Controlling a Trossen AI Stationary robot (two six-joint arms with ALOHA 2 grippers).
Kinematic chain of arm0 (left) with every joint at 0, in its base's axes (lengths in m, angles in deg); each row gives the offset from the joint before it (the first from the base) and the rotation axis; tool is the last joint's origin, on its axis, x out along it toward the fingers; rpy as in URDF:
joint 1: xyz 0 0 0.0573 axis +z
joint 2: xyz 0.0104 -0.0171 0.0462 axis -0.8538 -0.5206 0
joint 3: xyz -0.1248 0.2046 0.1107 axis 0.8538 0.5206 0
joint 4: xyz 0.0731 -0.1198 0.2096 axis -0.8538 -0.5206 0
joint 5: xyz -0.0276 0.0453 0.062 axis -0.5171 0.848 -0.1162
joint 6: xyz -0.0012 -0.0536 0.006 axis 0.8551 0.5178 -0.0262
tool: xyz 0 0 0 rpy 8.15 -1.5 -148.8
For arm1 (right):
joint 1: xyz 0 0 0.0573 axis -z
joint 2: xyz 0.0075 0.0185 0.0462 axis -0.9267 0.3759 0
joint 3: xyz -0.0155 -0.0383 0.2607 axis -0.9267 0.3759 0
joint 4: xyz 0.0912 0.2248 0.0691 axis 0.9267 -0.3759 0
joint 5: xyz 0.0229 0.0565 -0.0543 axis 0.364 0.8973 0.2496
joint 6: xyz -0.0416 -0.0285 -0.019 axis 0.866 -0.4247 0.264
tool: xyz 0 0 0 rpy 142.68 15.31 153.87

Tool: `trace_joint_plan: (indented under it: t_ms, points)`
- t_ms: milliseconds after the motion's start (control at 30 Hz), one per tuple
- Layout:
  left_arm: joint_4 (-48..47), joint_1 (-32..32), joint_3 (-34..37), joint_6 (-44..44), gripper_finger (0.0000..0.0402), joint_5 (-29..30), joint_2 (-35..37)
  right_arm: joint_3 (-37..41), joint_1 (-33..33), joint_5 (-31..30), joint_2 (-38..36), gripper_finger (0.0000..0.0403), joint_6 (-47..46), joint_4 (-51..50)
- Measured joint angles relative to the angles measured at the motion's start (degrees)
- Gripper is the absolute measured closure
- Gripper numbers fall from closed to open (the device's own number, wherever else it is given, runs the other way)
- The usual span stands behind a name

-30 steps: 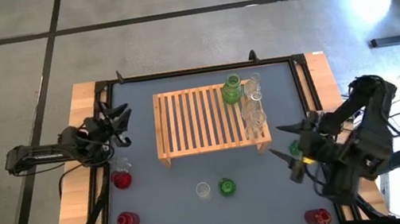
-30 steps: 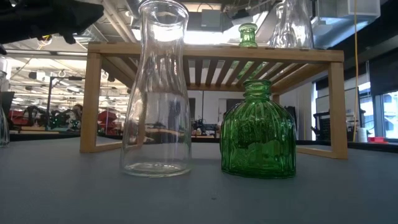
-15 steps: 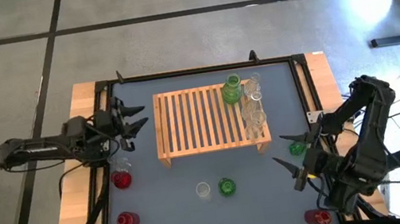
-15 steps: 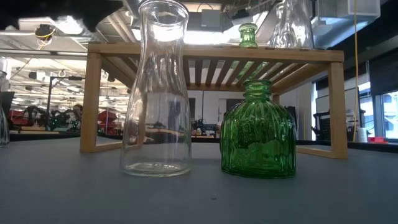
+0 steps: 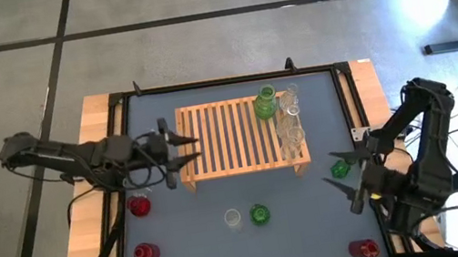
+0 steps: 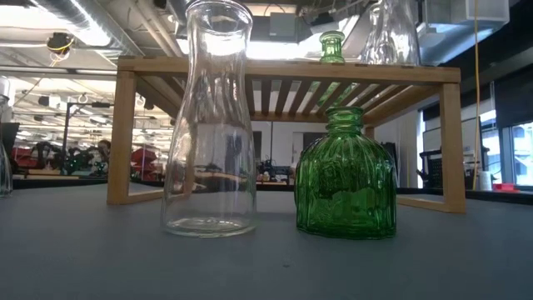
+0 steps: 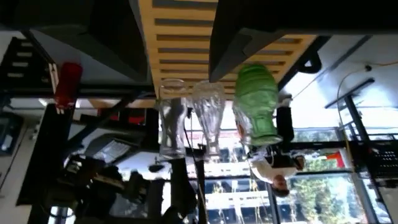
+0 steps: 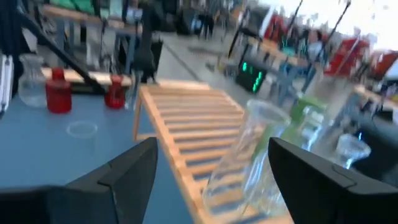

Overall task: Sort vases onto shelf
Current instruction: Put the bottom middle green bottle on the shelf

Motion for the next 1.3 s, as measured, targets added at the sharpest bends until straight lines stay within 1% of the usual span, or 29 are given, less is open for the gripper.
trace_joint_plan:
  t_ms: [167,267,500,600,700,867,967,1100,1233,1300]
  points:
    - [-3.0,-5.2,-5.8,0.4,0.0236,1.0,-6.9,2.6,1.3,-5.4,-2.4,0.0109,-1.0,-0.1]
    - [-5.6,-7.2,-9.8,1.3,0.0237,3.5,-10.8,3.2,1.2,-8.1,-2.2,0.0109,-1.2,0.0]
    - [-13.7,-8.3,-19.3,1.9,0.0237,4.2,-21.3,3.2,1.9,-8.6,-2.0,0.0109,-1.1,0.6]
    - [-15.1,-8.3,-22.3,3.6,0.0237,2.5,-25.6,3.2,3.6,-8.5,-2.0,0.0109,-1.0,1.7]
    - [-16.2,-8.3,-25.5,5.5,0.0237,0.0,-29.8,3.2,4.6,-8.1,-1.9,0.0109,-1.2,2.9]
    - [-17.2,-8.7,-30.5,7.4,0.0237,-2.9,-36.5,3.2,7.1,-6.0,-0.6,0.0109,-0.9,7.9]
    - [-17.8,-9.1,-33.6,7.7,0.0237,-4.4,-40.7,3.2,8.1,-2.9,0.1,0.0109,-0.8,8.9]
    - [-20.5,-9.6,-37.2,8.0,0.0237,-4.6,-45.7,3.2,9.4,0.7,0.5,0.0109,-0.7,9.5]
    - [-21.8,-9.8,-38.4,7.8,0.0237,-5.3,-49.3,3.2,10.0,3.6,0.4,0.0109,-0.7,9.6]
    - [-21.6,-9.8,-38.4,7.8,0.0237,-6.3,-50.6,3.2,10.0,3.7,0.4,0.0109,-0.7,9.6]
